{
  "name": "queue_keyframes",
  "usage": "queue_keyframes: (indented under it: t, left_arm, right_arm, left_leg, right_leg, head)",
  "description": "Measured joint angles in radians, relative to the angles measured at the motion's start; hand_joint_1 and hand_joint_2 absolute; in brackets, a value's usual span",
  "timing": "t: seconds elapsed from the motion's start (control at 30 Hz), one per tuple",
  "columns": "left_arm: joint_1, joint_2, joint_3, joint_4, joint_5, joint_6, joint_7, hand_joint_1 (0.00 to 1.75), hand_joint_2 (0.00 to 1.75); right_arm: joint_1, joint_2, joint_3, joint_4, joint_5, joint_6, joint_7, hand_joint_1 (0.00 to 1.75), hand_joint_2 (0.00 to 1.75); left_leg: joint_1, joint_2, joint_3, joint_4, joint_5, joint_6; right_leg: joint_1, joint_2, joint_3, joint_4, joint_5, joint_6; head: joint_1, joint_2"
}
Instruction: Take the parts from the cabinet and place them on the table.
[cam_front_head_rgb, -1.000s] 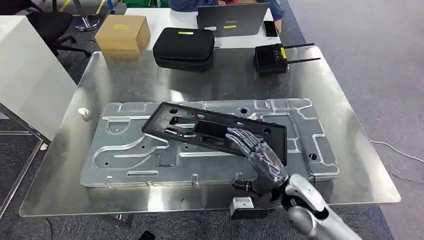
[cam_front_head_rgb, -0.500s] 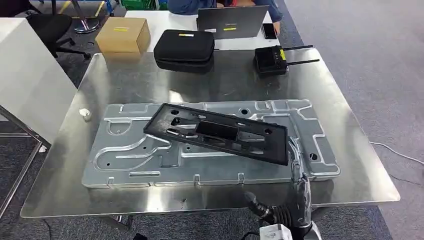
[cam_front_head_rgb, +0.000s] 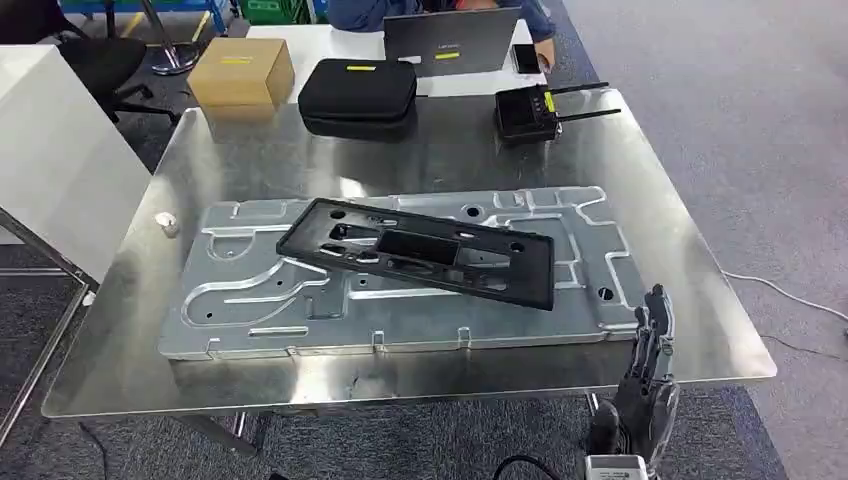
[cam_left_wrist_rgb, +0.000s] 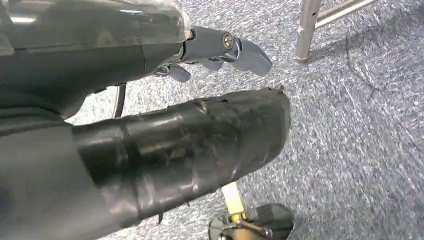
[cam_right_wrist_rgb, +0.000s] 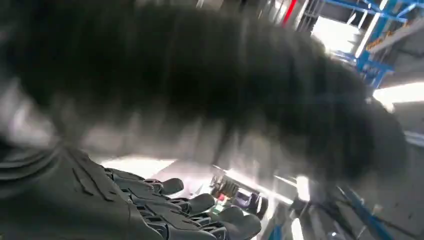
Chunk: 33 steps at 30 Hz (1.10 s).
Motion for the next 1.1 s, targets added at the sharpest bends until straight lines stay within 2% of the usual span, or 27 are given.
queue_keyframes:
  t: [0.03,0.1,0.13,0.17,0.2,0.23,0.3,0.33,0.43,0.47,0.5,0.53,0.57,0.6,0.63,0.67,0.7,0.73,0.77,0.8,0.83,0.87,0.93,0.97,1.0,1.03,1.1]
  left_arm:
    - [0.001,0.000,0.000,0.000,0.000,0.000,0.000,0.00,0.00]
    - [0.001,0.000,0.000,0.000,-0.001,0.000,0.001,0.00,0.00]
    - [0.001,0.000,0.001,0.000,-0.001,0.000,0.001,0.00,0.00]
    - [0.002,0.000,0.001,0.000,-0.001,0.000,0.002,0.00,0.00]
    - [0.003,0.000,0.001,0.000,-0.001,0.001,0.002,0.00,0.00]
    - [0.003,0.000,0.001,0.000,-0.001,0.001,0.002,0.00,0.00]
    - [-0.001,0.000,0.001,0.000,-0.002,0.001,0.003,0.00,0.00]
    - [-0.004,0.001,0.001,-0.001,-0.002,0.001,0.005,0.00,0.00]
    - [-0.004,-0.001,0.001,-0.001,-0.002,0.003,0.006,0.00,0.00]
    - [-0.001,-0.001,0.001,-0.001,-0.002,0.003,0.006,0.00,0.00]
    - [-0.001,-0.004,0.002,0.000,-0.003,0.004,0.006,0.00,0.00]
    - [-0.002,-0.004,0.002,0.000,-0.002,0.004,0.008,0.00,0.00]
    - [-0.003,-0.004,0.002,0.000,-0.004,0.004,0.009,0.00,0.00]
    - [-0.004,-0.006,0.002,0.000,-0.005,0.004,0.009,0.00,0.00]
    - [-0.004,-0.006,0.002,0.000,-0.005,0.005,0.009,0.00,0.00]
    - [-0.002,-0.006,0.002,0.000,-0.005,0.005,0.010,0.00,0.00]
    - [0.000,-0.008,0.002,0.000,-0.005,0.005,0.010,0.00,0.00]
    - [0.000,-0.008,0.002,0.000,-0.005,0.005,0.011,0.00,0.00]
    - [0.000,-0.010,0.002,0.000,-0.005,0.005,0.012,0.00,0.00]
    - [-0.001,-0.011,0.003,0.000,-0.005,0.004,0.013,0.00,0.00]
    - [-0.001,-0.010,0.003,0.000,-0.005,0.004,0.015,0.00,0.00]
    - [-0.001,-0.011,0.003,0.000,-0.006,0.004,0.015,0.00,0.00]
    - [-0.003,-0.011,0.003,0.000,-0.007,0.004,0.018,0.00,0.00]
    - [0.000,-0.011,0.003,0.000,-0.008,0.004,0.018,0.00,0.00]
    - [0.002,-0.010,0.003,0.000,-0.008,0.004,0.020,0.00,0.00]
    - [0.002,-0.011,0.003,0.000,-0.009,0.004,0.021,0.00,0.00]
    - [0.003,-0.010,0.003,0.000,-0.010,0.004,0.021,0.00,0.00]
  right_arm:
    - [0.001,0.004,-0.003,0.000,-0.002,0.003,0.000,0.00,0.00]
    - [0.005,0.008,-0.006,0.000,-0.004,0.003,0.000,0.00,0.00]
    - [0.007,0.009,-0.007,0.000,-0.005,0.004,0.000,0.00,0.00]
    - [0.009,0.010,-0.007,0.000,-0.005,0.004,0.000,0.00,0.00]
    - [0.009,0.011,-0.007,0.000,-0.005,0.003,0.000,0.00,0.00]
    - [0.010,0.011,-0.007,0.000,-0.005,0.003,0.000,0.00,0.00]
    - [0.010,0.013,-0.007,-0.002,-0.007,0.004,0.000,0.00,0.00]
    - [0.011,0.015,-0.008,-0.003,-0.008,0.005,0.000,0.00,0.00]
    - [0.011,0.019,-0.013,-0.002,-0.017,0.006,-0.002,0.00,0.00]
    - [0.011,0.019,-0.013,-0.003,-0.021,0.006,-0.005,0.00,0.00]
    - [0.012,0.019,-0.016,-0.002,-0.023,0.006,-0.005,0.00,0.00]
    - [0.014,0.019,-0.020,-0.002,-0.025,0.006,-0.006,0.00,0.00]
    - [0.014,0.019,-0.021,-0.002,-0.026,0.006,-0.006,0.00,0.00]
    - [0.014,0.019,-0.023,-0.002,-0.026,0.006,-0.006,0.00,0.00]
    - [0.015,0.019,-0.025,-0.002,-0.027,0.006,-0.006,0.00,0.00]
    - [0.016,0.019,-0.026,-0.001,-0.028,0.007,-0.007,0.00,0.00]
    - [0.018,0.019,-0.028,0.000,-0.030,0.007,-0.007,0.00,0.00]
    - [0.019,0.019,-0.030,0.000,-0.031,0.008,-0.007,0.00,0.00]
    - [0.019,0.019,-0.030,0.000,-0.033,0.010,-0.008,0.00,0.00]
    - [0.018,0.019,-0.030,0.000,-0.035,0.011,-0.008,0.00,0.00]
    - [0.017,0.019,-0.031,0.000,-0.036,0.013,-0.008,0.00,0.00]
    - [0.023,0.019,-0.031,0.000,-0.037,0.014,-0.009,0.00,0.00]
    - [0.023,0.019,-0.032,0.001,-0.040,0.019,-0.012,0.00,0.00]
    - [0.023,0.019,-0.032,0.001,-0.040,0.021,-0.014,0.00,0.00]
    - [0.023,0.022,-0.032,0.002,-0.040,0.021,-0.015,0.00,0.00]
    - [0.023,0.022,-0.032,0.002,-0.042,0.022,-0.015,0.00,0.00]
    - [0.024,0.027,-0.032,0.002,-0.043,0.022,-0.016,0.00,0.00]
  left_leg:
    - [0.000,0.000,-0.015,0.042,-0.046,-0.002]
    - [0.002,0.001,-0.068,0.200,-0.148,-0.008]
    - [0.002,0.001,-0.086,0.267,-0.179,-0.009]
    - [0.002,0.001,-0.080,0.288,-0.185,-0.008]
    - [0.001,0.001,-0.052,0.260,-0.171,-0.004]
    - [0.000,0.001,-0.001,0.191,-0.143,0.002]
    - [-0.009,0.000,0.135,-0.010,-0.094,0.025]
    - [-0.013,0.003,0.142,-0.036,-0.104,0.029]
    - [-0.022,0.001,0.132,-0.038,-0.083,0.043]
    - [-0.017,0.003,0.130,-0.051,-0.067,0.050]
    - [-0.009,0.012,0.127,-0.059,-0.050,0.054]
    - [-0.009,0.012,0.117,-0.062,-0.042,0.063]
    - [-0.009,0.012,0.105,-0.062,-0.033,0.067]
    - [-0.009,0.012,0.097,-0.062,-0.024,0.066]
    - [-0.009,0.013,0.084,-0.060,-0.014,0.064]
    - [-0.009,0.014,0.070,-0.055,-0.006,0.062]
    - [-0.007,0.015,0.056,-0.050,0.000,0.059]
    - [-0.005,0.015,0.042,-0.043,0.004,0.055]
    - [-0.003,0.015,0.028,-0.033,0.008,0.050]
    - [-0.002,0.014,0.016,-0.021,0.011,0.045]
    - [-0.004,0.013,0.005,-0.014,0.015,0.038]
    - [-0.005,0.011,0.007,-0.013,0.020,0.032]
    - [-0.004,0.011,0.004,-0.013,0.033,0.016]
    - [-0.003,0.011,0.003,-0.019,0.040,0.008]
    - [0.001,0.010,-0.004,-0.009,0.030,0.004]
    - [0.002,0.008,-0.020,0.020,-0.023,0.000]
    - [0.002,0.007,-0.054,0.140,-0.143,-0.007]
  right_leg:
    - [0.000,-0.001,-0.009,0.000,0.006,-0.009]
    - [0.006,-0.002,-0.032,0.002,0.020,-0.014]
    - [0.009,-0.003,-0.044,0.005,0.027,-0.016]
    - [0.013,-0.003,-0.055,0.007,0.034,-0.016]
    - [0.015,-0.003,-0.065,0.009,0.040,-0.016]
    - [0.018,-0.003,-0.072,0.011,0.045,-0.015]
    - [0.020,-0.001,-0.079,0.014,0.056,-0.014]
    - [0.027,-0.003,-0.083,0.014,0.062,-0.006]
    - [0.016,-0.005,-0.083,0.009,0.079,0.012]
    - [0.020,-0.005,-0.085,0.005,0.088,0.020]
    - [0.017,-0.002,-0.089,0.018,0.069,0.024]
    - [0.016,-0.002,-0.103,0.049,0.020,0.028]
    - [0.012,0.000,-0.122,0.112,-0.041,0.033]
    - [0.008,0.000,-0.143,0.187,-0.095,0.039]
    - [0.006,-0.001,-0.156,0.250,-0.129,0.044]
    - [0.002,-0.001,-0.158,0.290,-0.136,0.049]
    - [-0.002,-0.001,-0.138,0.283,-0.119,0.053]
    - [-0.006,-0.001,-0.099,0.237,-0.090,0.056]
    - [-0.009,-0.002,-0.033,0.147,-0.055,0.058]
    - [-0.013,-0.002,0.034,0.051,-0.038,0.060]
    - [-0.009,0.000,0.060,-0.003,-0.071,0.055]
    - [-0.001,0.005,0.049,0.014,-0.044,0.043]
    - [0.004,0.006,0.036,0.011,-0.046,0.031]
    - [0.003,0.006,0.032,0.009,-0.039,0.020]
    - [-0.005,0.002,0.022,0.000,-0.024,0.007]
    - [-0.004,0.001,0.009,-0.001,-0.011,-0.004]
    - [-0.001,-0.001,-0.020,0.000,0.010,-0.012]
  head:
    - [-0.001,0.000]
    - [-0.002,0.000]
    - [-0.002,0.000]
    - [-0.002,0.000]
    - [-0.002,0.000]
    - [-0.002,0.000]
    - [-0.002,0.000]
    - [-0.001,0.000]
    - [-0.002,0.000]
    - [-0.001,0.000]
    - [-0.002,0.000]
    - [0.001,0.000]
    - [0.000,0.000]
    - [0.001,0.000]
    - [0.000,0.000]
    - [0.001,0.000]
    - [0.000,0.000]
    - [0.000,0.000]
    - [0.000,0.000]
    - [0.000,0.000]
    - [0.001,0.000]
    - [-0.002,0.000]
    - [-0.001,0.000]
    - [0.000,0.000]
    - [0.000,0.000]
    - [-0.001,0.000]
    - [-0.002,0.000]
